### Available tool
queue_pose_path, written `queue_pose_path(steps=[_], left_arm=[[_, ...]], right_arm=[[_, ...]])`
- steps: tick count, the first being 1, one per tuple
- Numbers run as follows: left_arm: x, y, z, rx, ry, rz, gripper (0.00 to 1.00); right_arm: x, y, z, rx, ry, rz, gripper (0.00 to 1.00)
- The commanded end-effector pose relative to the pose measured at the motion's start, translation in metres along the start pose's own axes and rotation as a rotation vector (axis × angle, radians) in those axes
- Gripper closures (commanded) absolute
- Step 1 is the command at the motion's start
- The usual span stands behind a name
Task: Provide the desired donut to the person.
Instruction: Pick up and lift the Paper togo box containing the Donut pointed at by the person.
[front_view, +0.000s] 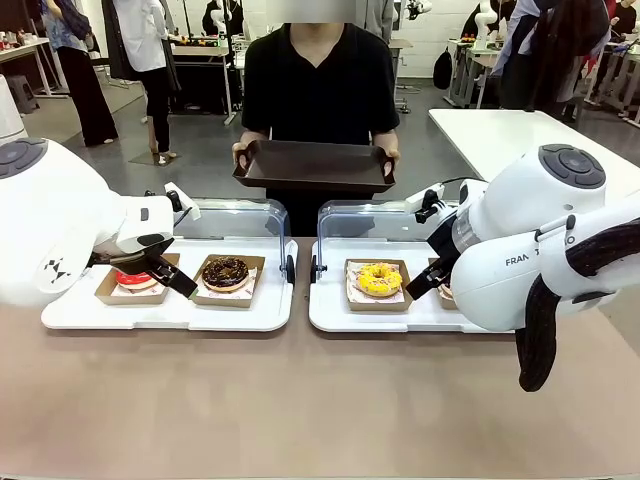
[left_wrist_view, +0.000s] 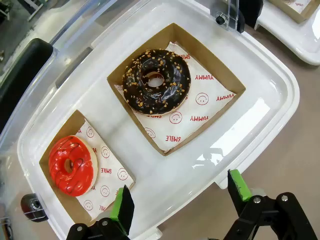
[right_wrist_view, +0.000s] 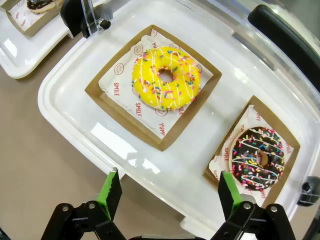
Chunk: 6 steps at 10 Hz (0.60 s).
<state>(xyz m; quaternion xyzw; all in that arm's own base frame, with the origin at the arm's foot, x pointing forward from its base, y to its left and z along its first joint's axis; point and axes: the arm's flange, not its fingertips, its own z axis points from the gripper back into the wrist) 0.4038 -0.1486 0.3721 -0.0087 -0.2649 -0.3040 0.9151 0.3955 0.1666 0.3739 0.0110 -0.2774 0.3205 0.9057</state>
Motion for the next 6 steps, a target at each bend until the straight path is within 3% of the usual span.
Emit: queue_pose_path(steps=[1,6], left_arm=[[0.0000,-0.0001,0.0000,0.000,0.000,0.000,0.00],[0.0000,-0.0001,0.0000,0.000,0.000,0.000,0.00]], right_arm=[[0.0000,0.0001,0.0000,0.000,0.000,0.000,0.00],[0.0000,0.0001,0.0000,0.000,0.000,0.000,0.00]])
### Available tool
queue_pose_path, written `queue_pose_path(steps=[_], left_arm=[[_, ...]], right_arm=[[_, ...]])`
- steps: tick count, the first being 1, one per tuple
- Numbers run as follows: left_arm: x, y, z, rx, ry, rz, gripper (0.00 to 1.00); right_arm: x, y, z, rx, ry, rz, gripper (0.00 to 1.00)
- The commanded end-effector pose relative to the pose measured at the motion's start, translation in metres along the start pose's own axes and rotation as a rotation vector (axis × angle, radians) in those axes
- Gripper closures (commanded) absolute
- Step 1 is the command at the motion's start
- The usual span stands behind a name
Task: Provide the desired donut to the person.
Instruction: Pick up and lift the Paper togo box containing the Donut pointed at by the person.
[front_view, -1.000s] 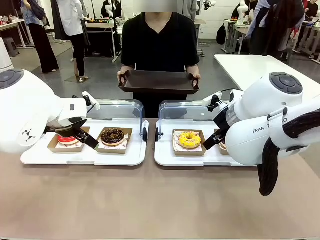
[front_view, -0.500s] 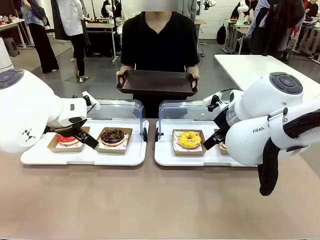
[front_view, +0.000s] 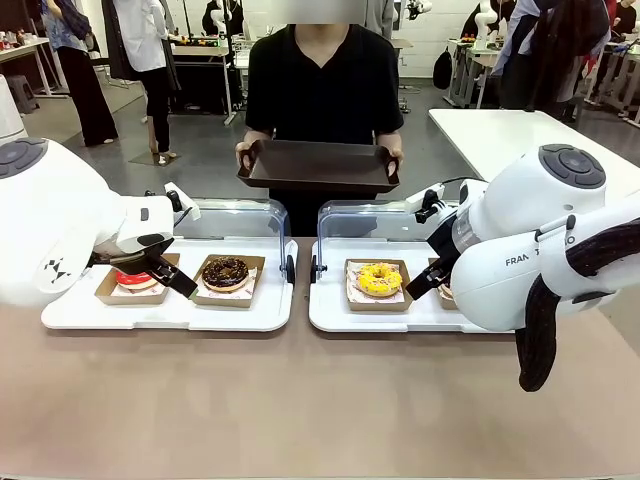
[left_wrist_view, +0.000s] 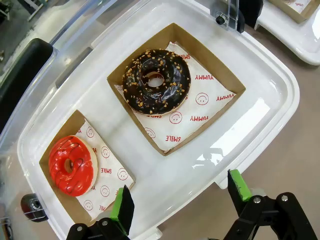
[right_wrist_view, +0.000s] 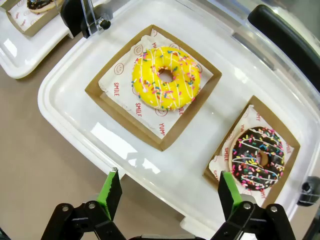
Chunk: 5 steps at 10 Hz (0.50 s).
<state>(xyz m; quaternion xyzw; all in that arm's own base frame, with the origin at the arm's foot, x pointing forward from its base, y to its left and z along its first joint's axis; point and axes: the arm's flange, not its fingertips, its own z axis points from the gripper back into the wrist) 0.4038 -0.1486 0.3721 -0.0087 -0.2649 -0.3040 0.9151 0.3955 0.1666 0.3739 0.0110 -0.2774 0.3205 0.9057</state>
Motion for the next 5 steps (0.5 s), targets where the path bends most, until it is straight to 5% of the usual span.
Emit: queue_pose_path(steps=[1,5], left_arm=[[0.000,0.000,0.000,0.000,0.000,0.000,0.00],[0.007,-0.005,0.011,-0.004,0.022,-0.008,0.00]], right_arm=[[0.000,0.000,0.000,0.000,0.000,0.000,0.00],[0.005,0.003,0.015,-0.023,-0.006,-0.004,0.00]])
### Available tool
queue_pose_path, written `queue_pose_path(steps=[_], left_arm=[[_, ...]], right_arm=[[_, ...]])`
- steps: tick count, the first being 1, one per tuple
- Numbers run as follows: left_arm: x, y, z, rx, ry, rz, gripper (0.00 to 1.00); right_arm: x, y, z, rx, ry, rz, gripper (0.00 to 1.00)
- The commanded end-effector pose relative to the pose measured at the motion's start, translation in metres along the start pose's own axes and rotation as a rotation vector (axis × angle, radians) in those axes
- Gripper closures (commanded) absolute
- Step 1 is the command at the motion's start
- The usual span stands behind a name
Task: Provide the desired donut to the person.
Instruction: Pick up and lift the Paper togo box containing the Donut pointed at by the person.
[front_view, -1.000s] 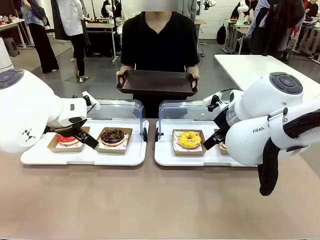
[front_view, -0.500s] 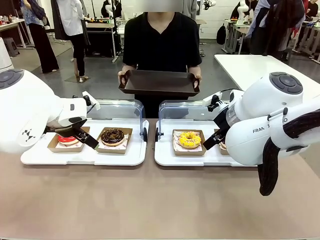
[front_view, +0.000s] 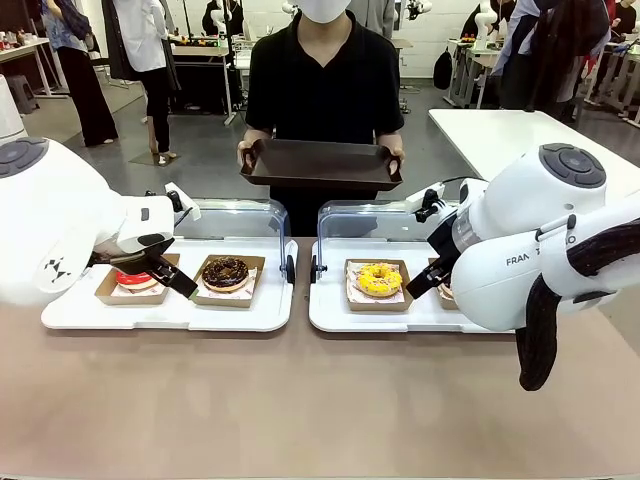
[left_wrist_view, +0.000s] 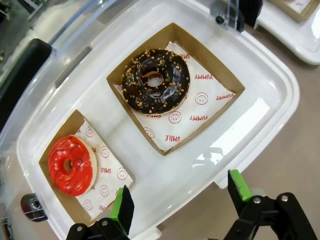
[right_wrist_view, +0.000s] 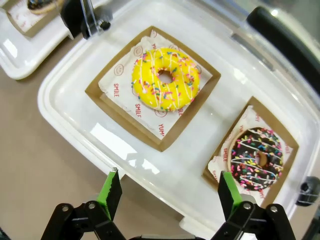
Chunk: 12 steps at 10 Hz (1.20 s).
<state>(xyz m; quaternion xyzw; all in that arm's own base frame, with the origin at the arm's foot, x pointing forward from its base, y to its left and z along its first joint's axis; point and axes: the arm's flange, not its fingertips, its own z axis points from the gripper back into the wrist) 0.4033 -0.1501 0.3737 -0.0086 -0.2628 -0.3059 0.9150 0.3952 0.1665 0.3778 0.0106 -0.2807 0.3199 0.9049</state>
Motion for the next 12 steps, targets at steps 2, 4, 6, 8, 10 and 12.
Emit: queue_pose_path(steps=[2,4,6,8,10,12], left_arm=[[0.038,-0.004,0.049,-0.004,0.062,-0.024,0.00],[0.062,-0.005,0.087,0.001,0.091,-0.020,0.00],[0.083,-0.004,0.124,0.037,0.092,-0.022,0.00],[0.090,-0.008,0.150,0.059,0.059,-0.018,0.00],[0.092,-0.002,0.149,0.009,0.052,-0.042,0.00],[0.092,-0.002,0.149,0.009,0.052,-0.042,0.00]], right_arm=[[0.026,-0.002,0.055,-0.026,0.006,-0.041,0.00],[0.041,-0.002,0.100,-0.013,0.014,-0.043,0.00],[0.054,0.004,0.142,-0.028,0.030,-0.009,0.00],[0.059,0.010,0.163,-0.058,0.025,-0.005,0.00],[0.059,0.007,0.165,-0.020,0.007,0.003,0.00],[0.059,0.007,0.165,-0.020,0.007,0.003,0.00]])
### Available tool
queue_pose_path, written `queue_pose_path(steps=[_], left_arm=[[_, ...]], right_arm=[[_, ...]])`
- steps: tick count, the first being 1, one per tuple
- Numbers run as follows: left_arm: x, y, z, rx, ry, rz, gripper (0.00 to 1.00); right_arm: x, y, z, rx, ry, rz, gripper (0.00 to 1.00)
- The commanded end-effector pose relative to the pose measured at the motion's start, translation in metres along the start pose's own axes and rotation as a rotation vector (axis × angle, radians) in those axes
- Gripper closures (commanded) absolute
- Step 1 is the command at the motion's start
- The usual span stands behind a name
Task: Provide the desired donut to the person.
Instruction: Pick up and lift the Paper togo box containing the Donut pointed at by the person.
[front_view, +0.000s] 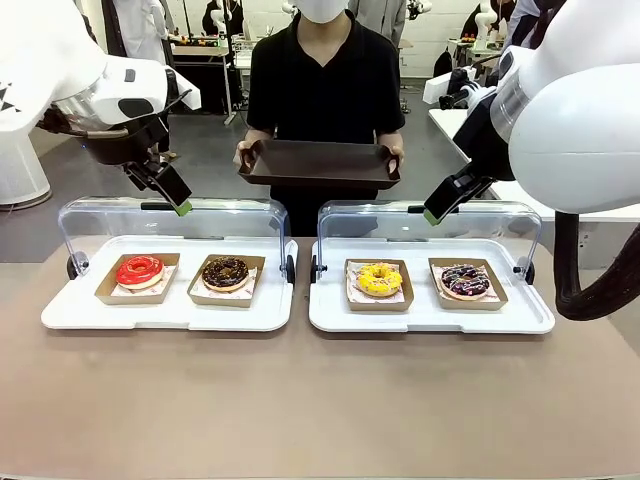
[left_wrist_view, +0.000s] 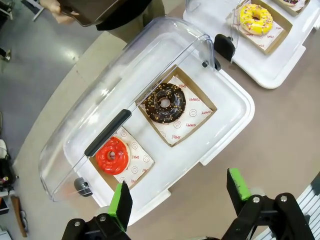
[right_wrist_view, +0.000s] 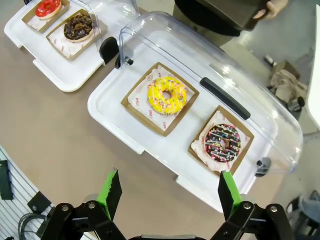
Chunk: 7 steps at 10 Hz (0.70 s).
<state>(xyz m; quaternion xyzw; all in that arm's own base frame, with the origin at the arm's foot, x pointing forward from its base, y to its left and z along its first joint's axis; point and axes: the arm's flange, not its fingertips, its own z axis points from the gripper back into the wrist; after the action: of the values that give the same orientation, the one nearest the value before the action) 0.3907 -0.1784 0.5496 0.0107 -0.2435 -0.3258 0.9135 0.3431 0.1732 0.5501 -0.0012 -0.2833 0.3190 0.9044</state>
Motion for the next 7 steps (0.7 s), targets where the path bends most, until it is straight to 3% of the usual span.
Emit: queue_pose_path(steps=[1,4,5,6,7], left_arm=[[-0.001,0.002,-0.004,-0.004,0.005,0.005,0.00],[-0.001,0.002,-0.004,-0.004,0.005,0.005,0.00],[0.000,0.000,-0.004,-0.003,0.007,0.001,0.00],[0.000,0.025,0.003,-0.146,0.016,0.021,0.00],[0.002,0.047,0.013,-0.219,0.000,0.007,0.00]], right_arm=[[0.000,-0.002,-0.005,0.004,0.005,-0.002,0.00],[0.000,0.000,-0.002,0.002,0.004,-0.001,0.00],[-0.006,-0.019,0.000,0.071,0.030,-0.016,0.00],[-0.011,-0.041,0.003,0.174,0.064,0.045,0.00],[-0.013,-0.062,0.010,0.294,0.030,0.076,0.00]])
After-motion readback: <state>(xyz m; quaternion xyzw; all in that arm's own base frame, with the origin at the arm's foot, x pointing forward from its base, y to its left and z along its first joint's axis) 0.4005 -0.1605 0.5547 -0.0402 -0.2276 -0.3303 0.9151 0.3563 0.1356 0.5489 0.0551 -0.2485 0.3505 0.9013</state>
